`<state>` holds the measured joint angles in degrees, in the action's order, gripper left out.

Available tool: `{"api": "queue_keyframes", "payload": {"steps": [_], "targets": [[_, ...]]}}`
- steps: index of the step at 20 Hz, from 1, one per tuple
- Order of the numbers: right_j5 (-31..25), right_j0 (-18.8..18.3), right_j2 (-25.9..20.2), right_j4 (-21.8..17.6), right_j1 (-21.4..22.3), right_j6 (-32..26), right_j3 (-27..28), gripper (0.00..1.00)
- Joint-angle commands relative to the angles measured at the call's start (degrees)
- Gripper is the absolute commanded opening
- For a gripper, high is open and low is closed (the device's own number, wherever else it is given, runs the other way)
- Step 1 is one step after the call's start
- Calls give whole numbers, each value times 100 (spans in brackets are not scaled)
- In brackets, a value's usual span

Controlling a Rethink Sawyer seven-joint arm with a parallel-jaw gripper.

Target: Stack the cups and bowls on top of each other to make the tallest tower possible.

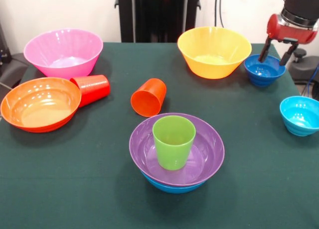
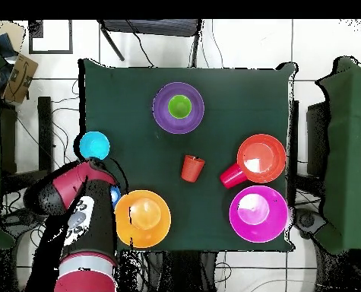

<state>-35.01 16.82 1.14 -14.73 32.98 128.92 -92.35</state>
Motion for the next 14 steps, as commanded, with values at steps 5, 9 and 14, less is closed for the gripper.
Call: {"api": "queue_keyframes", "payload": {"steps": [5,9,14], "targets": [[426,140,201,579,75,1349,-339,100],[661,248,247,778,-128,1375,-285,100],[661,322,224,1029,-91,1254,-309,100]]}}
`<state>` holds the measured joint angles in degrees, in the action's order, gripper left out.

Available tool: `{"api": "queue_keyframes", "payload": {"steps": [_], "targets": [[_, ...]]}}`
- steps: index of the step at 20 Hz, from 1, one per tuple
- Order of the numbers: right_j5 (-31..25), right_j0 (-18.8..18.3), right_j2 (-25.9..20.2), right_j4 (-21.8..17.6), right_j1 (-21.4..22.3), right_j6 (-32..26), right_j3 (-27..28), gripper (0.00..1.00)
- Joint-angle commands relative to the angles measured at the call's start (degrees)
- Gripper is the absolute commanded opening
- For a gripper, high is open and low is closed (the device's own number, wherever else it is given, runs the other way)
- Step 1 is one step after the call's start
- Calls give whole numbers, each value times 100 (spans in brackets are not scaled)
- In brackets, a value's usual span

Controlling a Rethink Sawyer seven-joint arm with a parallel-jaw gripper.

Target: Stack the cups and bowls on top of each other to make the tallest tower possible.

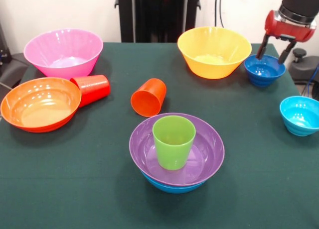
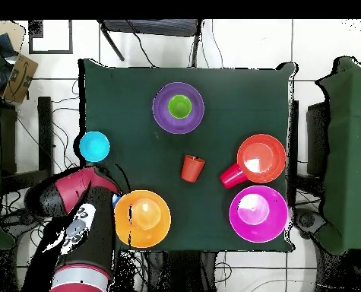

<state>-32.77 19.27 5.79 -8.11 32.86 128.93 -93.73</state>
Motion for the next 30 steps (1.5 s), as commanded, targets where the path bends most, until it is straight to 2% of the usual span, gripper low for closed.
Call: {"api": "queue_keyframes", "payload": {"steps": [1,8,16,30], "targets": [[437,88,-255,419,-95,1230,-152,100],[483,230,-177,632,-222,1142,-34,100],[736,503,157,670,-695,1204,123,100],[868,849,486,962,-976,1214,238,100]]}}
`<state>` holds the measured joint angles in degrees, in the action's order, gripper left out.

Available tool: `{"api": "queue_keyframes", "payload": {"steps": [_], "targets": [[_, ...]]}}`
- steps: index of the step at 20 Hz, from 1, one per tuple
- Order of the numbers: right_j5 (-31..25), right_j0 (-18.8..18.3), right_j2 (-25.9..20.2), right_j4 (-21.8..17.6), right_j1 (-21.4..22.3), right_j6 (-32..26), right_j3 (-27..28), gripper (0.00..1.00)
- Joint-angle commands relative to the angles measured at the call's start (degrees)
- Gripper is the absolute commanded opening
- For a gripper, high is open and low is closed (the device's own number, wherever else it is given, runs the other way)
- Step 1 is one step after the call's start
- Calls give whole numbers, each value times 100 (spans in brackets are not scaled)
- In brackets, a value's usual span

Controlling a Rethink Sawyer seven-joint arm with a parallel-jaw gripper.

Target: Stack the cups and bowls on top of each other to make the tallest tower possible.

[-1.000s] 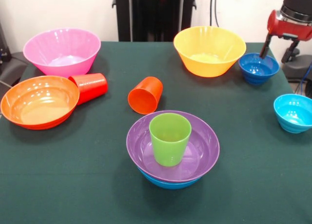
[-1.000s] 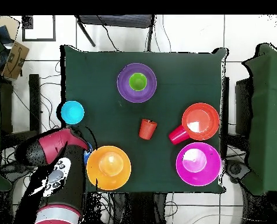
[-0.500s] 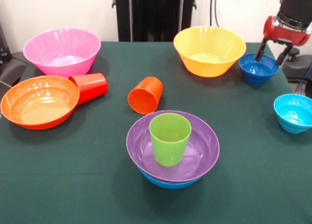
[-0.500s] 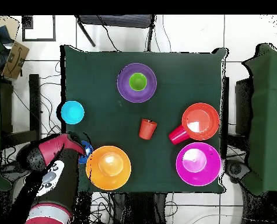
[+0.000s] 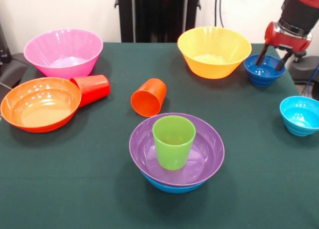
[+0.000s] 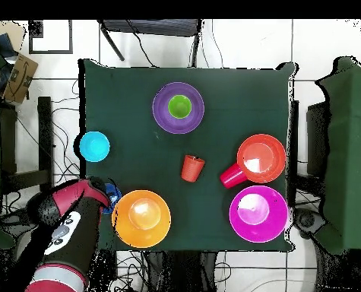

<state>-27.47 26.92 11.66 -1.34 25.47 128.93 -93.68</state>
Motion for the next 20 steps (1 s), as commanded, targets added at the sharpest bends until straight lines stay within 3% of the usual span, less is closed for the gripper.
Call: {"api": "queue_keyframes", "payload": {"steps": [1,8,20], "targets": [[338,95,-91,309,-252,1202,251,100],[308,89,-168,511,-239,1100,237,100],[132,-433,-834,887,161,595,-103,100]]}}
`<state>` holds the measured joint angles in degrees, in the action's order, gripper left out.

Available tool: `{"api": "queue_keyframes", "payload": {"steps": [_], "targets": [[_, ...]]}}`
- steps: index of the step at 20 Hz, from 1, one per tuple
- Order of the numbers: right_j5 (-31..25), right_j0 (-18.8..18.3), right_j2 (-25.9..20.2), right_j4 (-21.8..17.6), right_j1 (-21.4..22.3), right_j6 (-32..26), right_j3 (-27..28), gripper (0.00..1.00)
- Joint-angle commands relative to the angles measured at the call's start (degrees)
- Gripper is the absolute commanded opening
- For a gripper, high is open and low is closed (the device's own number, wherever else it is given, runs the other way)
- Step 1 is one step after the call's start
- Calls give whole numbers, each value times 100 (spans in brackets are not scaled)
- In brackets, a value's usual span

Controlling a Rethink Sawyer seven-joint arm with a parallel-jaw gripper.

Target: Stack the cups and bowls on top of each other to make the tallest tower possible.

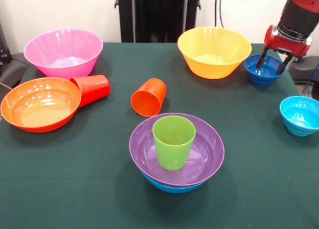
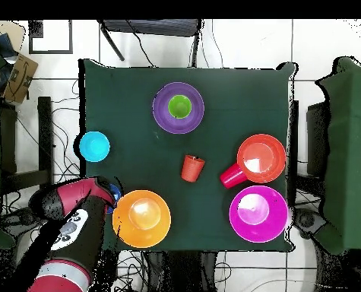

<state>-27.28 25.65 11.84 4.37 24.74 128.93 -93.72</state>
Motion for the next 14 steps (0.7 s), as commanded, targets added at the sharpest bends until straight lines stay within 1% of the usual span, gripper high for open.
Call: {"api": "queue_keyframes", "payload": {"steps": [1,8,14], "targets": [[73,-316,-868,326,250,577,-95,100],[-184,-335,-891,394,292,572,-1,100],[-243,-318,-887,442,290,587,61,100]]}}
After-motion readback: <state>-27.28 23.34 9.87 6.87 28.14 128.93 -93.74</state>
